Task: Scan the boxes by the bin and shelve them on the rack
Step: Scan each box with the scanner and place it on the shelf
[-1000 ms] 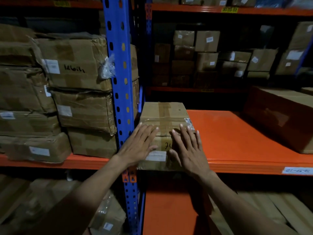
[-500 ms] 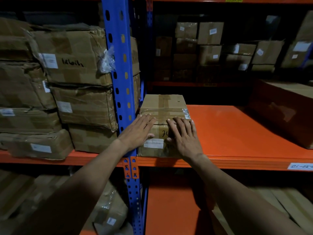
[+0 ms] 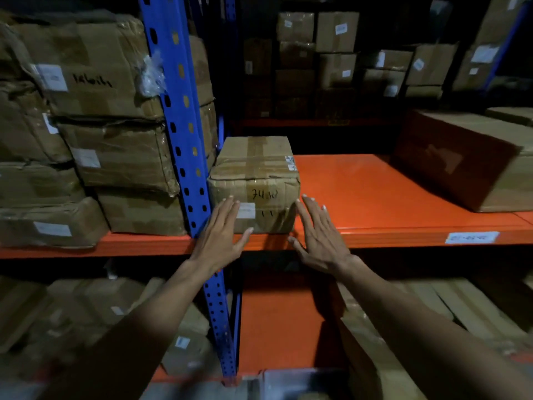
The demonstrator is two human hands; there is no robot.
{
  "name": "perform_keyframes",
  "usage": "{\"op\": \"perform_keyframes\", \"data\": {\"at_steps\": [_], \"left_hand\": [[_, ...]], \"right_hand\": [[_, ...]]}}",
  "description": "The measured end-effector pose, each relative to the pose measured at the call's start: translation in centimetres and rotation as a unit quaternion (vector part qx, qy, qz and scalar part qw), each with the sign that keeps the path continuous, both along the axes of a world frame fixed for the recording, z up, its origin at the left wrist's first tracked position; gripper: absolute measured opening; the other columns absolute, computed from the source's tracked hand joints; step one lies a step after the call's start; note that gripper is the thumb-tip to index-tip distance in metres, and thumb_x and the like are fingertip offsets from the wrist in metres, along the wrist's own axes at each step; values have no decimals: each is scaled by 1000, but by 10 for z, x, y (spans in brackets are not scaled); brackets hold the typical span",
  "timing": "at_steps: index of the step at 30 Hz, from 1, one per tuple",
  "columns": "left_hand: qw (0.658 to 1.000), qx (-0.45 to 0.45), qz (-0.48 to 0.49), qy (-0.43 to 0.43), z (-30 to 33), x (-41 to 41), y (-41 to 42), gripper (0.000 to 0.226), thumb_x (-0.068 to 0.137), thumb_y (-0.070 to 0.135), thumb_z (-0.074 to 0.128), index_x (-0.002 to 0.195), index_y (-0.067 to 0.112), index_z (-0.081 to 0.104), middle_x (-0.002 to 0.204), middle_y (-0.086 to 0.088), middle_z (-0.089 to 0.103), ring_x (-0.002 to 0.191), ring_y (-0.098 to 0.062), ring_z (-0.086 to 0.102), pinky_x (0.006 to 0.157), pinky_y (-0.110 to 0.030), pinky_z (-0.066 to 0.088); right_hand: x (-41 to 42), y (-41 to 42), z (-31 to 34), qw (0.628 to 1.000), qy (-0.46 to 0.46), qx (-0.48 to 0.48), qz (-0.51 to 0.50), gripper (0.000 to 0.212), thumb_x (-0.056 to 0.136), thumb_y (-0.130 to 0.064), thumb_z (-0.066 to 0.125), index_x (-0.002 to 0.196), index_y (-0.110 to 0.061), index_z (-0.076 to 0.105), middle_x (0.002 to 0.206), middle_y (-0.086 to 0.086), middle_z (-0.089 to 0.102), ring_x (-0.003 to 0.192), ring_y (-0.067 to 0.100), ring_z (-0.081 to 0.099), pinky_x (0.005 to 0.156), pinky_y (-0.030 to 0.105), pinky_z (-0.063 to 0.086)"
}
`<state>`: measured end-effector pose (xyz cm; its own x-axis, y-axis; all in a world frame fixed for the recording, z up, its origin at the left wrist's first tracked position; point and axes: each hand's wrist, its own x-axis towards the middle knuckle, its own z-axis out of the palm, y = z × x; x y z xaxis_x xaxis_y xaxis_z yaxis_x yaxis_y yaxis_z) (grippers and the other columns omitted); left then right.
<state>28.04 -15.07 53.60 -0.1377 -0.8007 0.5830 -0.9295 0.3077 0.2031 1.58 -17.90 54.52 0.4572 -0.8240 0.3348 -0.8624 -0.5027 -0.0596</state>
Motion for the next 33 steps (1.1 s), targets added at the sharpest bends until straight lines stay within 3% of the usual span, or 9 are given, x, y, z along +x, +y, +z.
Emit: {"op": "perform_keyframes", "data": {"at_steps": [2, 5, 13, 15, 18, 23, 27, 33], "left_hand": [[994, 67, 26, 80, -29, -15, 18, 76, 92, 52, 59, 148, 5, 40, 153, -11, 39, 144, -28, 33, 116, -40, 32], [981, 147, 25, 126, -69, -44, 43, 78, 88, 55, 64, 143, 2, 45, 146, -12, 46, 137, -28, 42, 115, -39, 35], [944, 309, 33, 109, -181, -139, 132, 80, 86, 54, 66, 143, 2, 44, 146, -14, 46, 135, -28, 44, 114, -34, 34], [933, 343, 28, 100, -211, -163, 161, 79, 86, 53, 66, 143, 2, 44, 147, -14, 45, 136, -28, 44, 113, -35, 34], [917, 390, 15, 78, -255, -196, 202, 75, 88, 55, 62, 141, 5, 44, 143, -13, 49, 131, -29, 47, 108, -37, 40], [888, 454, -2, 67, -333, -245, 253, 76, 90, 59, 57, 141, 5, 43, 146, -15, 47, 134, -30, 45, 111, -36, 36], [875, 482, -23, 46, -420, -268, 262, 73, 91, 55, 59, 141, 3, 45, 143, -16, 49, 132, -31, 46, 109, -35, 37], [863, 499, -45, 67, -575, -293, 246, 66, 95, 50, 54, 147, 13, 38, 149, -8, 42, 137, -24, 37, 113, -29, 28]], "right_hand": [[-29, 17, -21, 998, -19, 49, -19, 87, 103, -54, 46, 164, -6, 7, 172, 15, 2, 159, 28, -1, 128, 37, -7], [-70, 44, -54, 987, -70, 129, -61, 87, 101, -57, 50, 163, -4, 18, 169, 15, 18, 157, 27, 14, 127, 34, 7], [-169, 138, -156, 930, -90, 325, -148, 80, 97, -64, 50, 156, -14, 33, 157, 13, 36, 142, 34, 41, 119, 48, 30], [-189, 166, -186, 916, -96, 358, -152, 76, 97, -61, 53, 153, -12, 37, 152, 16, 41, 137, 34, 45, 116, 43, 37], [-215, 207, -233, 897, -98, 402, -153, 69, 99, -54, 56, 147, -7, 41, 147, 19, 43, 133, 34, 47, 112, 36, 37], [-244, 252, -316, 862, -109, 470, -153, 71, 100, -48, 58, 152, -5, 34, 154, 17, 34, 136, 36, 43, 115, 41, 37], [-255, 266, -409, 851, -100, 485, -174, 62, 100, -42, 61, 143, -3, 41, 140, 21, 45, 130, 37, 45, 109, 39, 37], [-253, 258, -554, 840, -117, 478, -228, 83, 99, -51, 56, 159, -6, 20, 147, 23, 38, 135, 40, 41, 112, 45, 36]]}}
